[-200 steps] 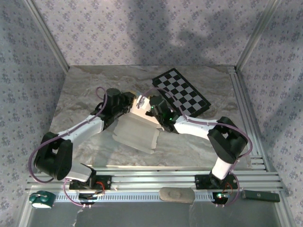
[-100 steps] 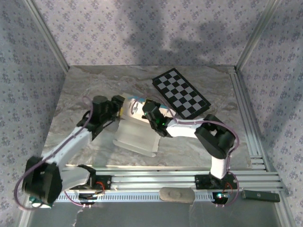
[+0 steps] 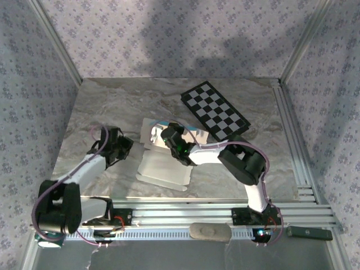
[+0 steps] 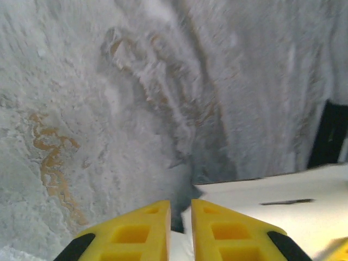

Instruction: Fold the paper box

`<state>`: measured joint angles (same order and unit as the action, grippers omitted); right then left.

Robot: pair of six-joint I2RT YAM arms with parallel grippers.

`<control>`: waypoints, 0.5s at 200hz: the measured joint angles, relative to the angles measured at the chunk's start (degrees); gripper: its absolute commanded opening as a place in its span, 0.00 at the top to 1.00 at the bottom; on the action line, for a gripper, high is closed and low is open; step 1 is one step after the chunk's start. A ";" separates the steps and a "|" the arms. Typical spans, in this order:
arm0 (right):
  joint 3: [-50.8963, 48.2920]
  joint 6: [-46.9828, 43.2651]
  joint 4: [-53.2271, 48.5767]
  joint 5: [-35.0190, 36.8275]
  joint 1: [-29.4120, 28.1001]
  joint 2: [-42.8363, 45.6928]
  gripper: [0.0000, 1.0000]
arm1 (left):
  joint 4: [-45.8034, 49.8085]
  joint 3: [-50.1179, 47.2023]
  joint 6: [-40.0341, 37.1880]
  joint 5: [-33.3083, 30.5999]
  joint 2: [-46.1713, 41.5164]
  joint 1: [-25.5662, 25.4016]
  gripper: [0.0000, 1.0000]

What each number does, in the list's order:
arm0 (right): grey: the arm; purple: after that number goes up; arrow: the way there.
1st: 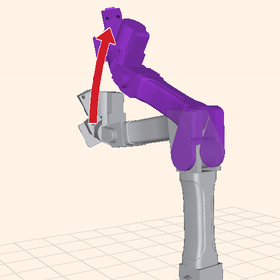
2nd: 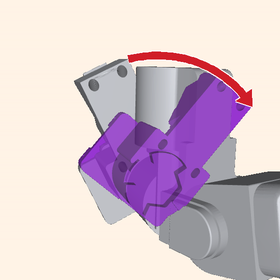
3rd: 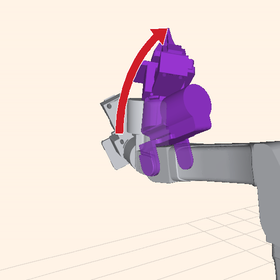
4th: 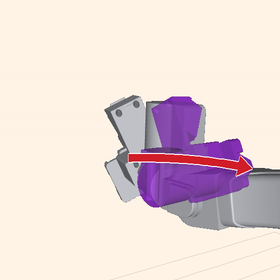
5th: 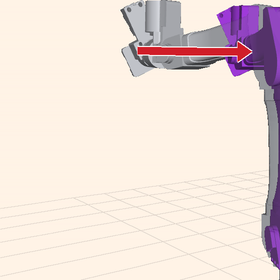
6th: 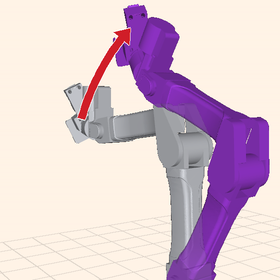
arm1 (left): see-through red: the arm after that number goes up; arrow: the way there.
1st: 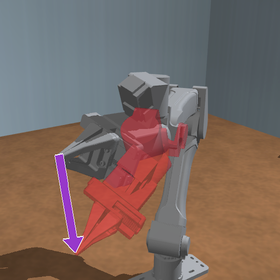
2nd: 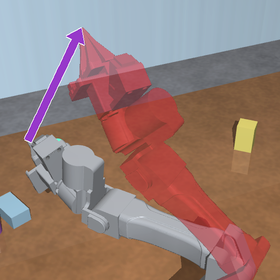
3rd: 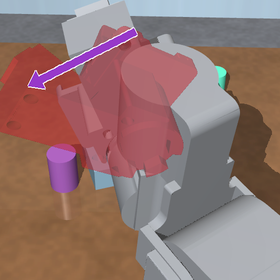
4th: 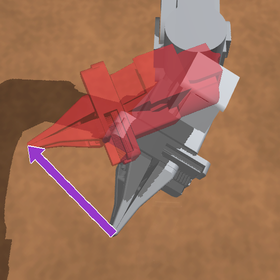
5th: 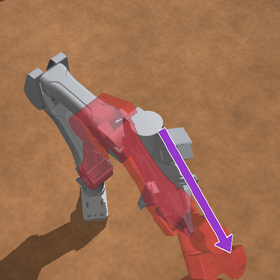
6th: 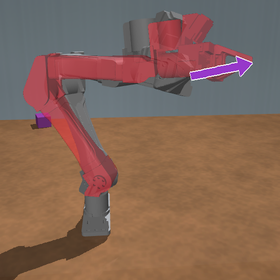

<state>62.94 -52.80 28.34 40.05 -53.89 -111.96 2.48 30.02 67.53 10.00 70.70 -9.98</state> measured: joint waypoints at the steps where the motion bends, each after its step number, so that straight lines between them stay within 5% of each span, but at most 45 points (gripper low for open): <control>1: 0.00 0.22 -0.39 -0.22 0.15 0.26 1.00 | -0.33 -0.13 -0.52 0.31 0.26 -0.02 0.74; 62: 0.44 4.87 -7.93 -7.06 4.79 6.21 1.00 | -13.16 -2.03 -16.09 3.26 4.26 -9.31 0.65; 100: 0.44 5.92 -9.77 -8.41 4.79 6.21 1.00 | -19.71 -2.14 -22.08 2.19 6.14 -9.64 0.66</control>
<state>63.37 -46.87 18.57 31.64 -49.10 -105.75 -17.23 27.88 45.45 12.19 76.84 -19.62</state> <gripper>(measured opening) 0.059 0.338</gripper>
